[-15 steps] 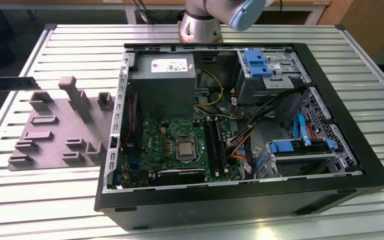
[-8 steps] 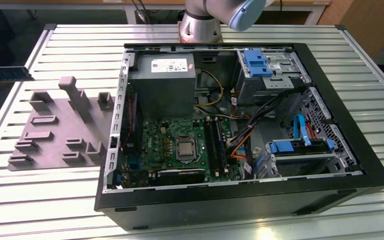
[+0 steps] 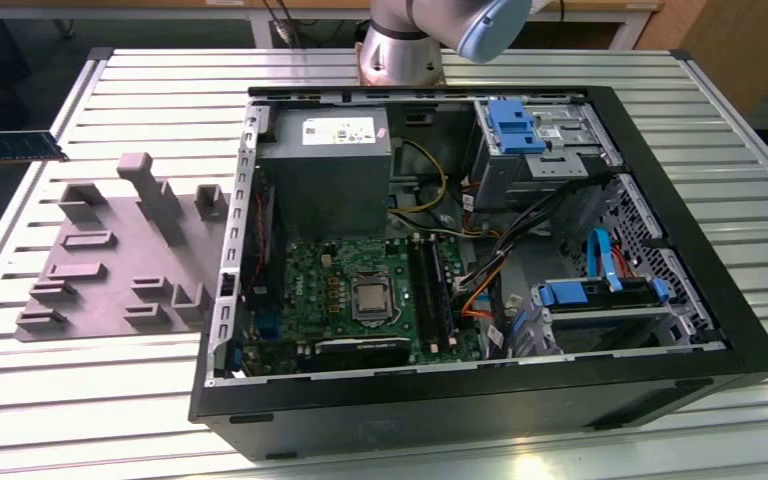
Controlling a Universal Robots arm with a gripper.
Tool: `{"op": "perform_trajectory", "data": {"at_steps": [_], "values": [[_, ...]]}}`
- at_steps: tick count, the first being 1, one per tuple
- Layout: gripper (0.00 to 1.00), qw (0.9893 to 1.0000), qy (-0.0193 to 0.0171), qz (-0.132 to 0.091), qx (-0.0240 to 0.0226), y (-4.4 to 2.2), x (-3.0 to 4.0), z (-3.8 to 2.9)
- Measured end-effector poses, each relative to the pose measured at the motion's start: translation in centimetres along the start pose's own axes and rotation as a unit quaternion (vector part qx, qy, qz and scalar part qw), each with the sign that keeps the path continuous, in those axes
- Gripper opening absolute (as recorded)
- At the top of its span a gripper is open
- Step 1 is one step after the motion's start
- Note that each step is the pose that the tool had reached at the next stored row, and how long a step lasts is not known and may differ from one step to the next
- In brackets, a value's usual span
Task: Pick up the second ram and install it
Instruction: 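Pick up the second ram and move it above second insertion slot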
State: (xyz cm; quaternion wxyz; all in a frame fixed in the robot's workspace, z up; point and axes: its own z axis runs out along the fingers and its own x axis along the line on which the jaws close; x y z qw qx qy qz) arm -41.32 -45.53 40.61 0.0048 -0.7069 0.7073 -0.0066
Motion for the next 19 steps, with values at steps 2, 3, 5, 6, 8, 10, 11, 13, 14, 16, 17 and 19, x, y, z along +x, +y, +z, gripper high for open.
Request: {"op": "perform_trajectory", "data": {"at_steps": [2,3,5,6,8,10,11,13,14,16,17,19], "values": [[0.14,1.0000,0.0000,0.000,0.0000,-0.02,-0.01,-0.01],[0.14,1.0000,0.0001,0.000,-0.0002,-0.08,-0.01,-0.02],[0.14,1.0000,0.0000,0.000,0.0000,-0.21,0.00,0.00],[0.14,1.0000,0.0000,0.000,0.0000,-0.28,0.00,0.00],[0.14,1.0000,0.0000,0.000,0.0000,-0.42,0.00,0.00],[0.14,1.0000,0.0000,0.000,0.0000,-0.54,0.00,0.01],[0.14,1.0000,0.0000,0.000,0.0000,-0.59,0.00,0.01],[0.14,1.0000,0.0000,0.000,0.0000,-0.69,0.00,0.01],[0.14,1.0000,0.0000,0.000,0.0000,-0.74,0.00,0.01],[0.14,1.0000,0.0000,0.000,0.0000,-0.84,0.00,0.01],[0.14,1.0000,0.0000,0.000,0.0000,-0.89,0.00,0.01],[0.14,1.0000,0.0000,0.000,0.0000,-0.96,0.00,0.02]]}}
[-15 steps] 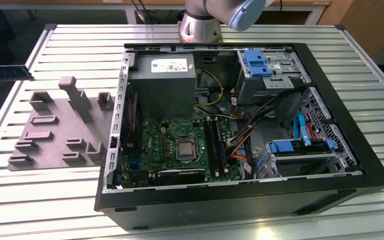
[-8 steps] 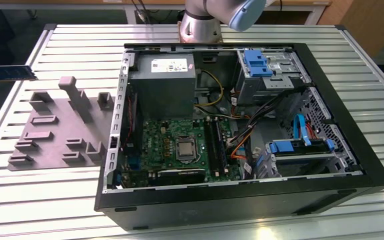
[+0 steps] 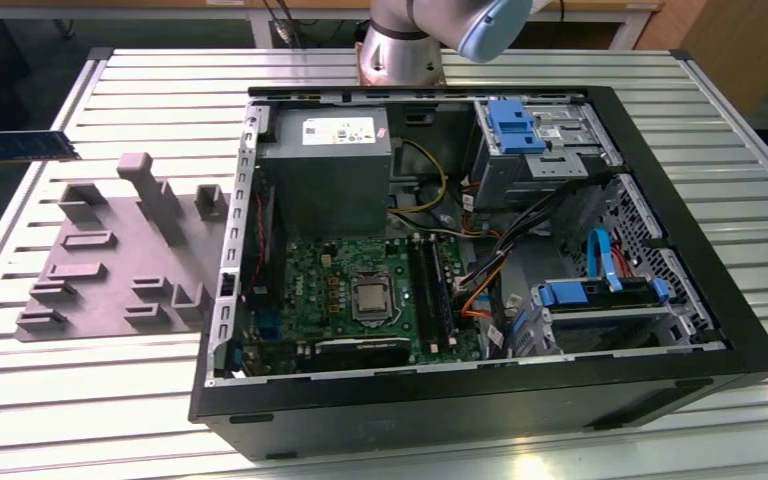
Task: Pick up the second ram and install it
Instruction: 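Pick up the second ram and move it above second insertion slot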
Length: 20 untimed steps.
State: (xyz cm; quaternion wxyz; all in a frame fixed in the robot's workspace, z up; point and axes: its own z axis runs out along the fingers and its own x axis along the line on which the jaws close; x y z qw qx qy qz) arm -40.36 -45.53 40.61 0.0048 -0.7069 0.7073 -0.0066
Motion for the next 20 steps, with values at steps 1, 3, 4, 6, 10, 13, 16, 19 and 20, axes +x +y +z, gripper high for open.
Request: {"op": "perform_trajectory", "data": {"at_steps": [1,3,4,6,10,13,16,19,20], "values": [[0.14,1.0000,0.0000,0.000,0.0000,-0.02,0.00,0.00],[0.14,1.0000,0.0000,0.000,-0.0001,-0.06,0.00,0.00],[0.14,1.0000,0.0000,0.000,-0.0001,-0.16,0.00,0.00],[0.14,1.0000,0.0000,0.000,-0.0001,-0.25,0.00,0.00],[0.14,1.0000,0.0000,0.000,-0.0001,-0.29,0.00,0.00],[0.14,1.0000,0.0000,0.000,0.0000,-0.35,0.00,0.00],[0.14,1.0000,0.0001,0.000,0.0000,-0.57,0.00,0.00],[0.14,1.0000,0.0000,0.000,-0.0001,-0.91,0.00,0.01],[0.14,1.0000,0.0000,0.000,-0.0001,-1.01,0.00,0.01]]}}
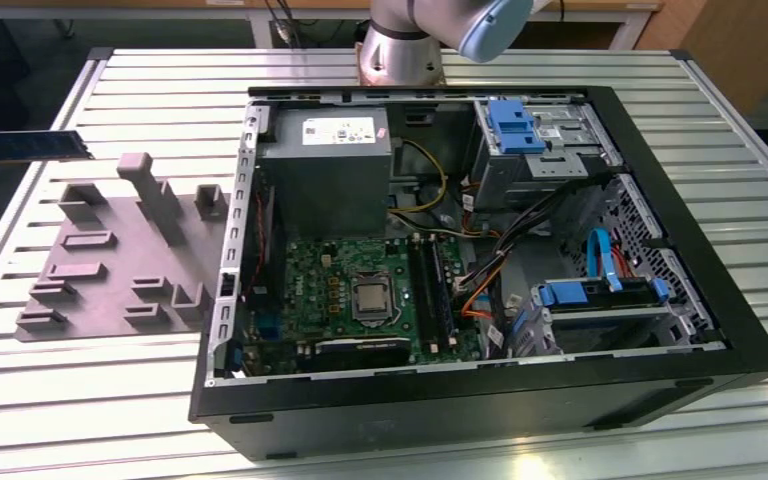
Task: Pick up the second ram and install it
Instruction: 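Pick up the second ram and move it above second insertion slot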
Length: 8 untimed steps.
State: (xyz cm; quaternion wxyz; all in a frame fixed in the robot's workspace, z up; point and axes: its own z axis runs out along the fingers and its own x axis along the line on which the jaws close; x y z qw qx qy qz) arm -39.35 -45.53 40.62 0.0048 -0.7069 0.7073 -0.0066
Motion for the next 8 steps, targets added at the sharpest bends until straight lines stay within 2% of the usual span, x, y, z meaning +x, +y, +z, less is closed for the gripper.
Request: {"op": "perform_trajectory", "data": {"at_steps": [8], "values": [[0.14,1.0000,0.0000,0.000,0.0000,-0.78,0.00,0.01]]}}
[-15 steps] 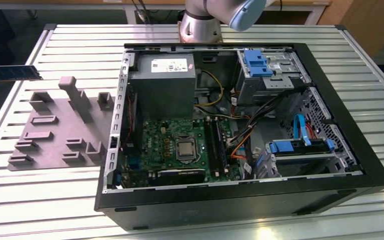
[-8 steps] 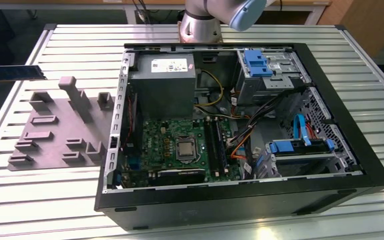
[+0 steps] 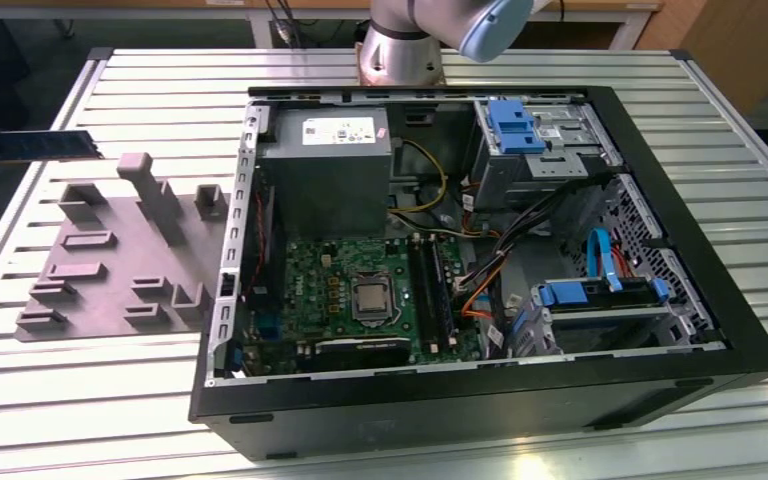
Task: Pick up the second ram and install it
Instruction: 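Pick up the second ram and move it above second insertion slot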
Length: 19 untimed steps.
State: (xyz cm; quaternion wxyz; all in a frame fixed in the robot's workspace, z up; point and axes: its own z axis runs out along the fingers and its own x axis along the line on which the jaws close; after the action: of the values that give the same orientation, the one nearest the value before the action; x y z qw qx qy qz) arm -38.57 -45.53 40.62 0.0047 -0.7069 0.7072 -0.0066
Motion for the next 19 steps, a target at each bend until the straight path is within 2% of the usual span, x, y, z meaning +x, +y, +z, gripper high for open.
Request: {"op": "perform_trajectory", "data": {"at_steps": [19], "values": [[0.14,1.0000,0.0000,0.000,0.0000,-1.23,0.00,0.02]]}}
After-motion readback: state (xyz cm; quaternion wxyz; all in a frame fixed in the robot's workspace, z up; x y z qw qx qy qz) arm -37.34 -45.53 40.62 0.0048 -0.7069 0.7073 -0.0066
